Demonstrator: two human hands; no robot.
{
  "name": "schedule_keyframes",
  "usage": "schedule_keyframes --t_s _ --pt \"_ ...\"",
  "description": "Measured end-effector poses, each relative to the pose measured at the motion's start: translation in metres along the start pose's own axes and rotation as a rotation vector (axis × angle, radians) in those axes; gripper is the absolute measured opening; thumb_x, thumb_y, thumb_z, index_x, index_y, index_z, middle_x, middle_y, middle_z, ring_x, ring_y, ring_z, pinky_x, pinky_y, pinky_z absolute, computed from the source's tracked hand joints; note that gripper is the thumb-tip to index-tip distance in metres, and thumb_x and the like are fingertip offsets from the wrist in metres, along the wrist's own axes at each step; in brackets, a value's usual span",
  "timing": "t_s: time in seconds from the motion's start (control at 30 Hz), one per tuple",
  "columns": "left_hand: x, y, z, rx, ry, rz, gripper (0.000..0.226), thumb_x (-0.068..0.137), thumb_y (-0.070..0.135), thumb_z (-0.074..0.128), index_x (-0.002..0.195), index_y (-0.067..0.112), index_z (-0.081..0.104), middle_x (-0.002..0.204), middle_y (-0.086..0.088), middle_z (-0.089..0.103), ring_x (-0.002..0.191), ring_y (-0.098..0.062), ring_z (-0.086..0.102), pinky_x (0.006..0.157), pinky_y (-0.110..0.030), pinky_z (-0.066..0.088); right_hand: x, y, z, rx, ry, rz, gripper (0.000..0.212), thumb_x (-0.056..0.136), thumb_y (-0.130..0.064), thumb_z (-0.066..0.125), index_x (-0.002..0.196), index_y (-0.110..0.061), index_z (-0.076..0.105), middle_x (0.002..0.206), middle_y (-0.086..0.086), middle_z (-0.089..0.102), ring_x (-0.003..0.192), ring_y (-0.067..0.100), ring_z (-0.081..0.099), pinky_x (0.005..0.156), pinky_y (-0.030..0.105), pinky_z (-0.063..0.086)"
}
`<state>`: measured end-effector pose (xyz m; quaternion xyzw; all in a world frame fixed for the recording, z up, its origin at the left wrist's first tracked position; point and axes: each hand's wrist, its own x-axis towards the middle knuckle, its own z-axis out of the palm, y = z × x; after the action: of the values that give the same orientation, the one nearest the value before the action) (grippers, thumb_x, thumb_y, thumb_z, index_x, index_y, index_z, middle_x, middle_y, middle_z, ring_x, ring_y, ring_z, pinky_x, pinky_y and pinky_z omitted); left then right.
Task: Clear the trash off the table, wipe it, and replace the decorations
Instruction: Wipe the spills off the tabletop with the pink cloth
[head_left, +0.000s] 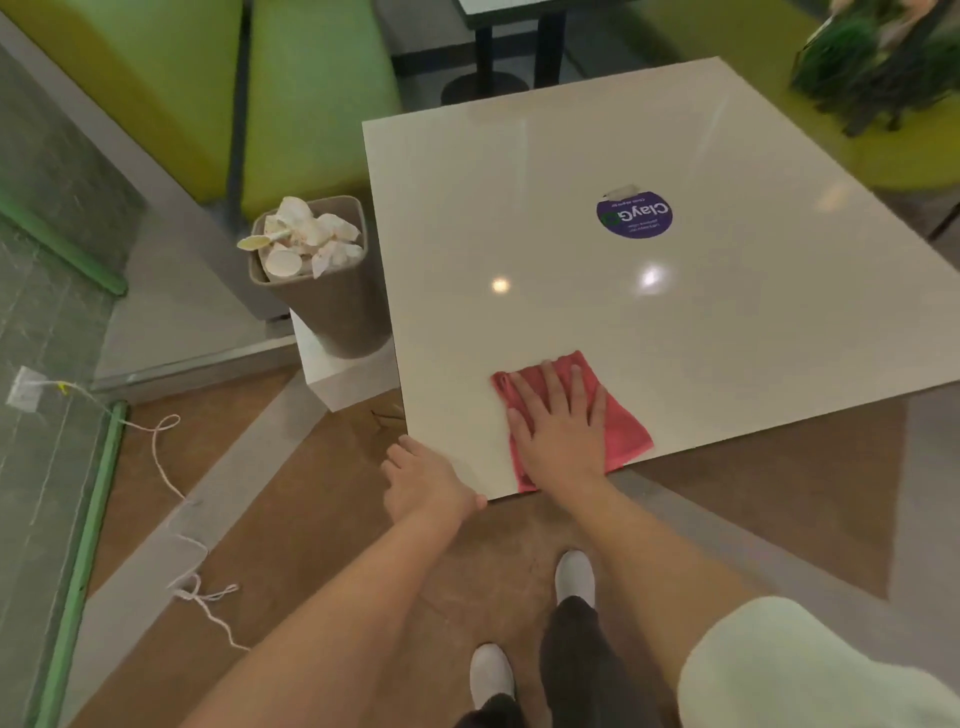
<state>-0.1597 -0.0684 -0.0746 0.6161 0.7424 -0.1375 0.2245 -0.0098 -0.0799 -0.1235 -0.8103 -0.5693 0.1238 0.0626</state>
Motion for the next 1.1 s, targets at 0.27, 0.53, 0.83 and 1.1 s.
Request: schedule_keyframes --t_s 0.27,0.53,0.83,1.1 --pt "0.001 0.028 -0.013 0.349 0.062 0.163 0.143 0.067 0.035 0.085 0.147 0.012 -0.03 0.159 -0.011 -0.02 0.148 -0.03 -0.003 0.119 -0.044 0.018 -0.009 0.025 -0.006 -0.007 -0.066 -0.202 0.051 0.1 -0.057 0.011 0.15 -0.052 0.012 0.163 -0.015 0.002 0.15 0.015 -0.011 0.12 0.044 -0.013" --pt "-0.005 0.097 -0.01 0.169 0.095 0.524 0.078 0.09 0.032 0.059 0.154 0.021 0.014 0.154 -0.003 0.02 0.139 -0.024 0.021 0.107 -0.036 0.032 0.022 0.187 -0.054 -0.019 -0.045 0.142 0.053 0.099 -0.057 0.011 0.151 -0.05 0.006 0.163 -0.015 -0.005 0.15 0.017 -0.013 0.121 0.047 -0.008" --pt "-0.011 0.175 0.008 -0.122 0.153 0.513 0.048 0.098 0.017 0.044 0.144 0.03 0.039 0.139 0.001 0.044 0.127 -0.021 0.036 0.1 -0.034 0.036 0.029 0.161 -0.054 -0.009 -0.075 0.069 0.055 0.097 -0.064 0.013 0.151 -0.053 0.003 0.164 -0.005 -0.006 0.149 0.03 -0.018 0.115 0.055 -0.019" --pt "-0.002 0.238 0.016 -0.254 0.266 0.462 0.047 0.095 0.007 0.046 0.138 0.026 0.048 0.133 0.0 0.049 0.12 -0.023 0.04 0.096 -0.034 0.039 0.061 0.233 -0.076 -0.001 -0.076 -0.166 0.053 0.095 -0.069 0.011 0.147 -0.059 0.008 0.164 -0.013 0.0 0.15 0.019 -0.015 0.118 0.047 -0.014"
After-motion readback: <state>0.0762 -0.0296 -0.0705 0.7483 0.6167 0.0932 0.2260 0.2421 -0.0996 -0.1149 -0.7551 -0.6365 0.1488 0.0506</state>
